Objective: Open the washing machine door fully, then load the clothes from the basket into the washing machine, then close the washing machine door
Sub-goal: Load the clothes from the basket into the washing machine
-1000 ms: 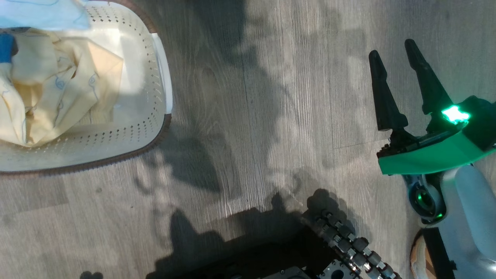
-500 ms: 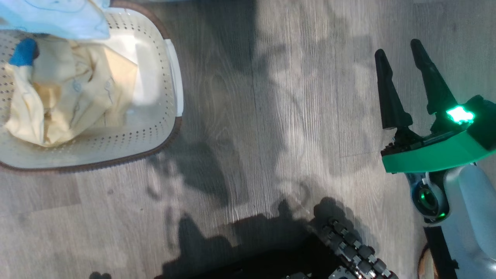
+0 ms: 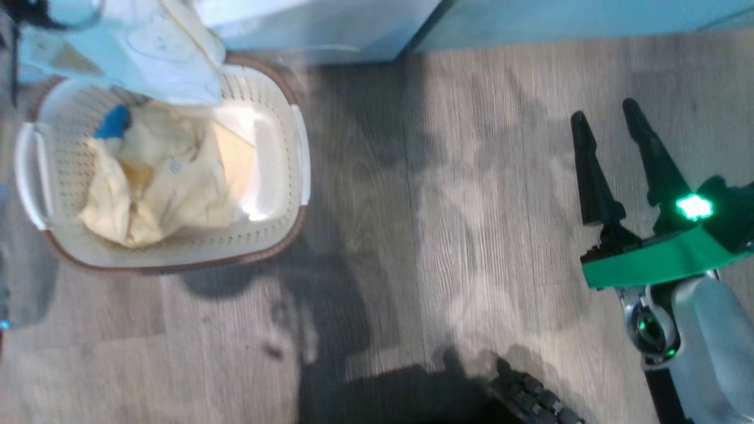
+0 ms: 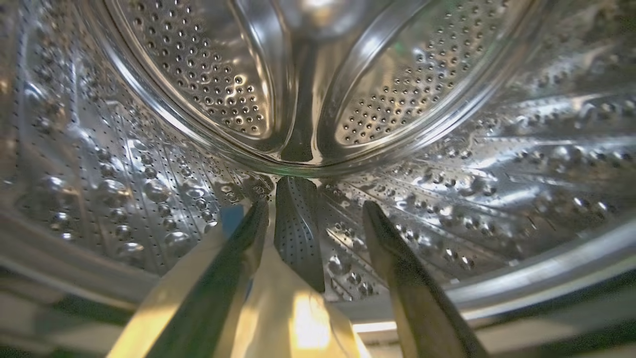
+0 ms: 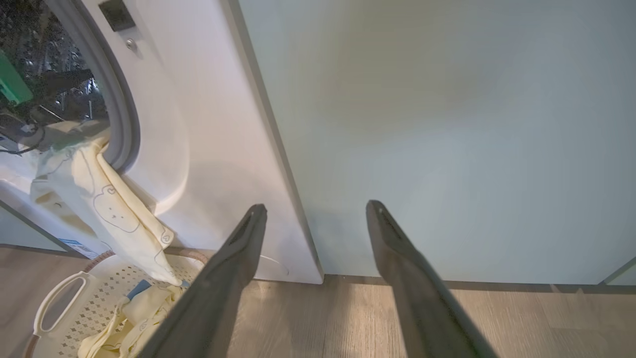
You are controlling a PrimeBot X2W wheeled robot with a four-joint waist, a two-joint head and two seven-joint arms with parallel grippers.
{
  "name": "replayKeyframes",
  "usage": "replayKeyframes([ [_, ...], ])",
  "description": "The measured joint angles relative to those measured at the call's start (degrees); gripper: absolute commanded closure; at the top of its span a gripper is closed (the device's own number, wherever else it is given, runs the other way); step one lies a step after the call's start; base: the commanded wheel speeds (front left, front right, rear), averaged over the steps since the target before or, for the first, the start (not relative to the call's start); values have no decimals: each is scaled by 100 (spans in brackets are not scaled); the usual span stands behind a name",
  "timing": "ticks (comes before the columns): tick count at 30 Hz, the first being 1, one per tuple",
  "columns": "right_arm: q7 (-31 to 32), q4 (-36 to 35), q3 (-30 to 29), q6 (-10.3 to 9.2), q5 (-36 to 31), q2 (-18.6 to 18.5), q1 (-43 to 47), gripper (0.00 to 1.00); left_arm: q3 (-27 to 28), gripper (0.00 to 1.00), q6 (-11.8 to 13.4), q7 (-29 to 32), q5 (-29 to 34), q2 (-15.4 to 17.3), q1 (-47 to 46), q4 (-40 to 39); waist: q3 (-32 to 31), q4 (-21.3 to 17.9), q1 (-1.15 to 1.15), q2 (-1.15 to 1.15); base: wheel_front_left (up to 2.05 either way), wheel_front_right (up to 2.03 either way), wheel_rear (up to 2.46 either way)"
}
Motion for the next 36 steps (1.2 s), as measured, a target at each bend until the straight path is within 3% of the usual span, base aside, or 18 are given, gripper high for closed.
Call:
replayKeyframes([
  [10, 0, 104, -34, 0, -1, -99, 492, 0, 68, 0, 8, -3, -140, 4, 1279, -790, -845, 186, 0, 0, 0, 0, 0],
  [24, 0, 152, -136, -1, -2, -165, 1111, 0, 820, 0, 569, -3, 212, -185, 4235, -2856, -1876, 399, 0, 0, 0, 0, 0],
  [36, 0, 134, -134, 0, -2, -170, 1228, 0, 1357, 0, 822, -3, 399, -577, 6274, -3853, -2025, 430, 0, 0, 0, 0, 0],
])
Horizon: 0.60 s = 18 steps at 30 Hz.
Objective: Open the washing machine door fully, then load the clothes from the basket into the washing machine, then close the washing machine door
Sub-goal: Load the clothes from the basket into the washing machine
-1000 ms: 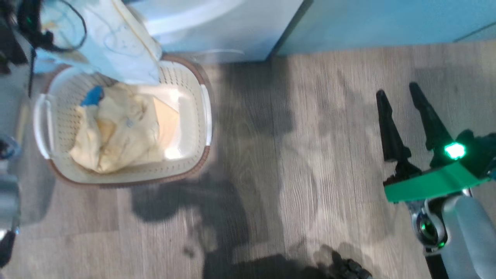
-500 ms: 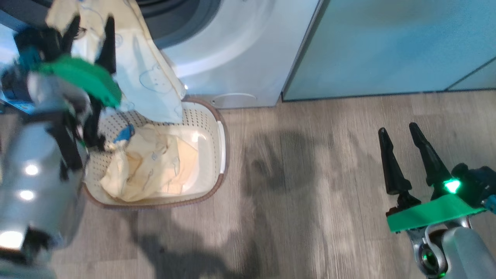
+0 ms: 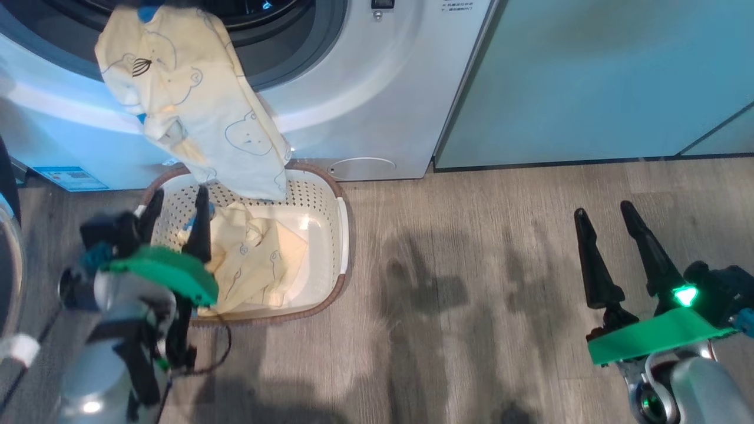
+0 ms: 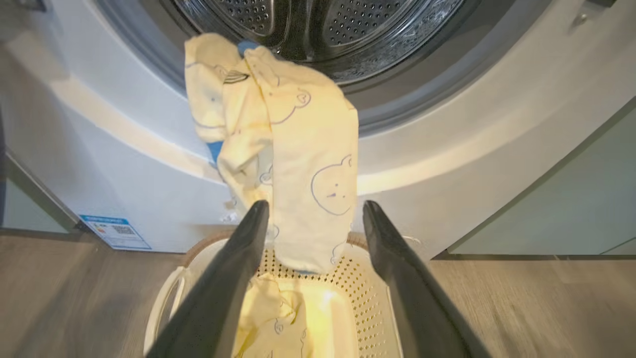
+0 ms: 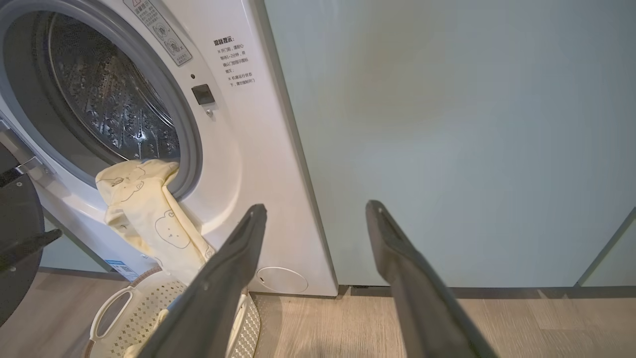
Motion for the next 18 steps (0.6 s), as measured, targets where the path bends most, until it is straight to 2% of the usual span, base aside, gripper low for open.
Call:
replayKeyframes([
  [3, 0, -14, -7, 0, 1, 0, 23, 0, 166, 0, 44, 0, 225, -122, 433, -222, 35, 20, 0, 0, 0, 0, 0],
  [9, 0, -16, -7, -1, 1, 2, 21, 0, 474, 0, 31, 0, 405, -356, 702, -377, 101, 75, 0, 0, 0, 0, 0],
  [18, 0, -18, -4, 0, 1, 2, 14, 0, 849, 0, -201, 0, 676, -569, 780, -345, 171, 60, 0, 0, 0, 0, 0],
])
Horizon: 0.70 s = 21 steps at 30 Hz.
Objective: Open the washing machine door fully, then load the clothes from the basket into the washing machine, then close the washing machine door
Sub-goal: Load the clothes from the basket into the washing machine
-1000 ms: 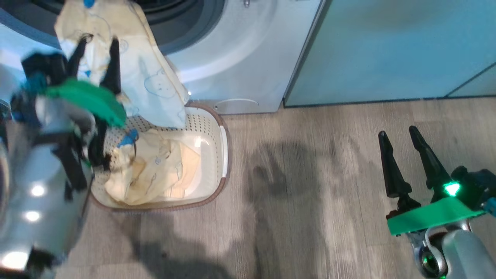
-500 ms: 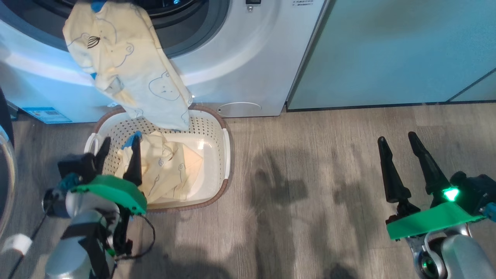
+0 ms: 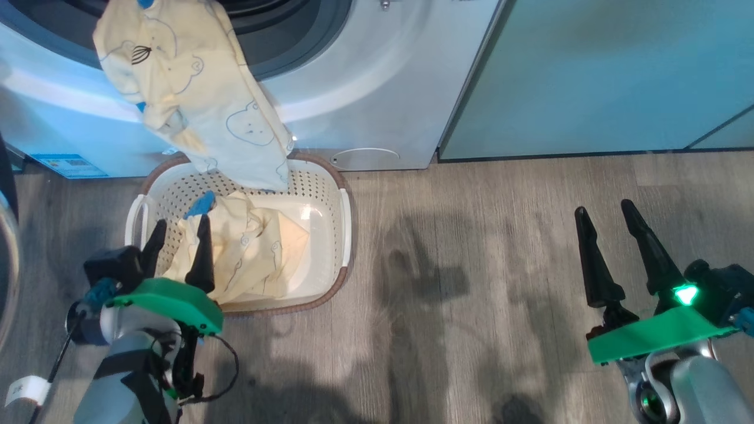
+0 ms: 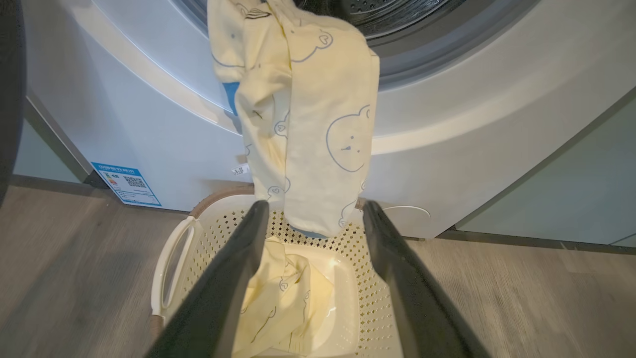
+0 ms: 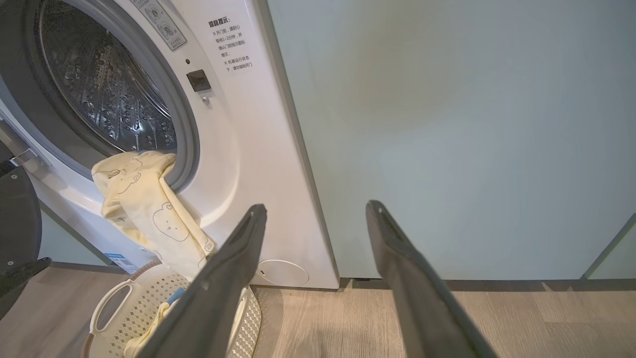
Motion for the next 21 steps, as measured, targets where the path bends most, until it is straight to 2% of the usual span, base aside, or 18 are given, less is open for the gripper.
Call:
replayKeyframes([
  [7, 0, -2, 3, 0, 0, 10, -4, 0, 102, 0, -283, 0, 52, -94, -75, 413, 98, -30, 0, 0, 0, 0, 0],
  [9, 0, -13, 22, 0, 0, 16, -16, 0, 104, 0, -411, 1, 42, -83, -336, 706, 180, -50, 0, 0, 0, 0, 0],
  [18, 0, -71, 101, -1, 0, 23, -245, 0, 25, 0, -577, 1, -109, 159, -1454, 1624, 533, -160, 0, 0, 0, 0, 0],
  [21, 0, -121, 145, 0, 0, 25, -354, 0, -96, 0, -619, 1, -204, 335, -1853, 2035, 728, -209, 1, 0, 0, 0, 0],
])
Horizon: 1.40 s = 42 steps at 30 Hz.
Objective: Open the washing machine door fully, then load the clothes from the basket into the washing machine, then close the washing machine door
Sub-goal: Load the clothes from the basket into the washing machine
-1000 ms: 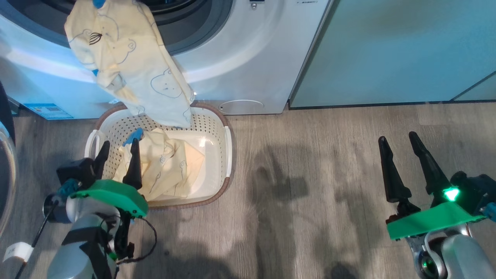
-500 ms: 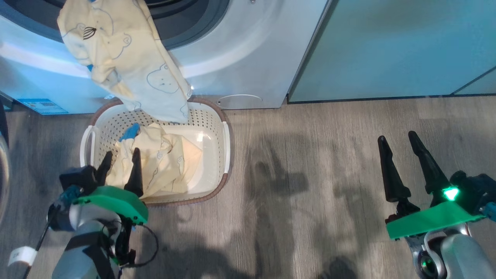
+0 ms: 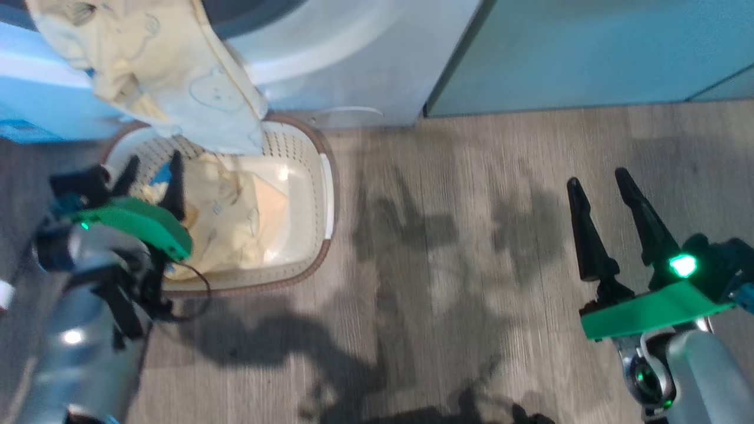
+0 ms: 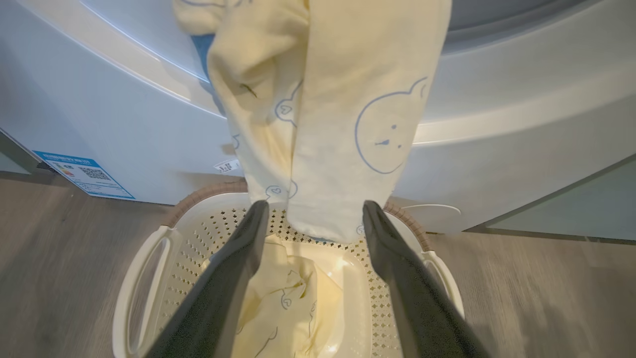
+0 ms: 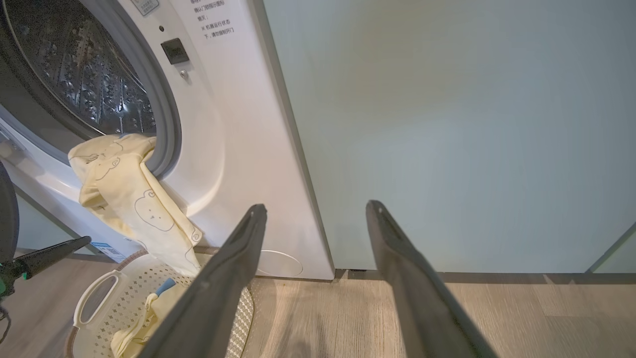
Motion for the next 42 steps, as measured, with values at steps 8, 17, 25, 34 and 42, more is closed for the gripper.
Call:
replayKeyframes([
  [8, 0, -57, 65, -1, 0, 38, -308, 0, -613, 0, 0, 8, -564, 556, -905, 742, 588, -166, 1, 0, 0, 0, 0],
  [17, 0, -76, 147, -1, 0, 99, -554, 0, -1430, 0, -2, 54, -1274, 1035, -1625, 1040, 1130, -251, 1, 0, 0, 0, 0],
  [25, 0, -93, 147, -1, 0, 93, -626, 0, -2050, 0, -2, 46, -1753, 1290, -2039, 1044, 1380, -190, 0, 0, 0, 0, 0],
  [34, 0, -107, 149, 0, 0, 91, -775, 0, -2839, 0, -2, 21, -2136, 1544, -2124, 290, 1499, -118, 0, 0, 0, 0, 0],
  [42, 0, -105, 110, -1, -32, 87, -803, 0, -3074, 0, -2, 4, -2082, 1653, -2153, -297, 1505, -103, 0, 0, 0, 0, 0],
])
